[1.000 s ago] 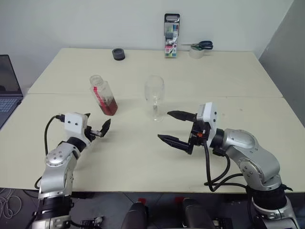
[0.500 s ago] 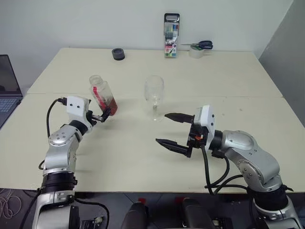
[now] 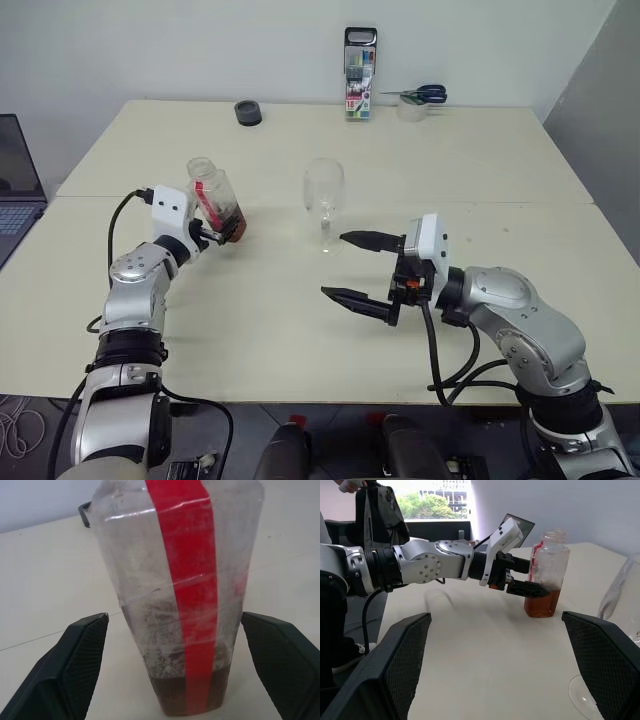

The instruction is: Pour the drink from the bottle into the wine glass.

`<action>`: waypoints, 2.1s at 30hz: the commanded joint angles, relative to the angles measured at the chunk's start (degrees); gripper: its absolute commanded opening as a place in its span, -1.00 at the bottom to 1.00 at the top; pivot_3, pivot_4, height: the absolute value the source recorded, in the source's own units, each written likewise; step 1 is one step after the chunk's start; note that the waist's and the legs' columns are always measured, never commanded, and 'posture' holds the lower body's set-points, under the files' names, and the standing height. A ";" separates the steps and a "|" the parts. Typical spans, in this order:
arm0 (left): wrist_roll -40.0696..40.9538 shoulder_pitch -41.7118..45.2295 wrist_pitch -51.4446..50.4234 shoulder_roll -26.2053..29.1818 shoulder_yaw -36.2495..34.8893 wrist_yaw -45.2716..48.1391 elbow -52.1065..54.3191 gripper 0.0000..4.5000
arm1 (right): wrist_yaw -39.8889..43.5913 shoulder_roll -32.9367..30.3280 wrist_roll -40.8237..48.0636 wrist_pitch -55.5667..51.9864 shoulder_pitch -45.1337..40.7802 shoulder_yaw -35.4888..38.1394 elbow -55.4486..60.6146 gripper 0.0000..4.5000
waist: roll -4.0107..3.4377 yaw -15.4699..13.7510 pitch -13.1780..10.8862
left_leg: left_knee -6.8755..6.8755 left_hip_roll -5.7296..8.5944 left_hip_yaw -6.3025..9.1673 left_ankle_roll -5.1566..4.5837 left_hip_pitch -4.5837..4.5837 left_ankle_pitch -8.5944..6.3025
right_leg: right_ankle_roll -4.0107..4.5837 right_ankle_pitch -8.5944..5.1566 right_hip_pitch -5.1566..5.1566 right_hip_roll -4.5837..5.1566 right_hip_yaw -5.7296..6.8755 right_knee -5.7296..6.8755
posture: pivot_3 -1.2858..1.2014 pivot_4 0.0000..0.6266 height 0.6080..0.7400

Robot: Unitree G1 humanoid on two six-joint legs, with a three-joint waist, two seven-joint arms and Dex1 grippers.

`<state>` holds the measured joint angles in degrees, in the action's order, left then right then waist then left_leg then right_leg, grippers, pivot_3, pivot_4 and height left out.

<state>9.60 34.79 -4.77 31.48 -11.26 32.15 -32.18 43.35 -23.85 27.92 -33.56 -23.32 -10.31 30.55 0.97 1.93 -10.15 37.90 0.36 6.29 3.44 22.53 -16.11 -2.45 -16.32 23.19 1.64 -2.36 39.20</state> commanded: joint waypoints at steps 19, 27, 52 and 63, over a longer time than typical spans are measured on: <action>-0.83 8.76 6.93 -0.10 0.73 1.16 -12.15 -0.25 | -3.46 1.13 -0.64 0.85 -1.82 0.30 -0.32 1.00 | 0.00 0.06 0.00 | 0.03 0.02 0.00 0.00 0.02 0.00 | 0.00 0.00 0.03 0.00 0.00 0.09 | 0.03 -0.52 1.00; -0.81 8.31 1.30 -1.26 4.03 2.37 4.63 -0.25 | -5.86 -0.90 1.77 -1.40 -1.27 5.80 1.76 1.00 | 0.04 -0.08 -0.03 | 0.11 0.05 0.11 0.02 0.17 0.01 | 0.00 0.00 0.08 0.02 0.04 0.09 | 0.03 -0.52 1.00; -31.04 24.96 33.09 5.08 22.58 -7.75 -8.64 -0.25 | -10.75 0.60 -3.37 -0.72 -4.27 7.52 -3.34 1.00 | 0.05 0.08 -0.03 | 0.07 0.10 0.01 0.01 0.22 0.01 | 0.00 0.00 0.19 0.02 0.00 0.15 | 0.03 -0.52 1.00; -38.14 28.96 38.90 6.82 25.34 -13.51 -13.74 -0.25 | -9.89 0.06 -1.13 0.17 -4.77 8.10 -2.56 1.00 | 0.05 0.17 -0.03 | 0.07 0.10 0.00 0.00 0.22 0.01 | 0.00 0.00 0.21 0.02 -0.01 0.20 | 0.03 -0.52 1.00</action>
<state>-28.10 61.11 32.96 36.96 14.45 20.52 -46.35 33.26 -23.61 25.96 -34.37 -27.50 -3.29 25.65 1.01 2.10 -10.19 37.97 0.46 6.29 3.44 22.76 -16.10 -2.45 -16.32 23.40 1.66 -2.37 39.41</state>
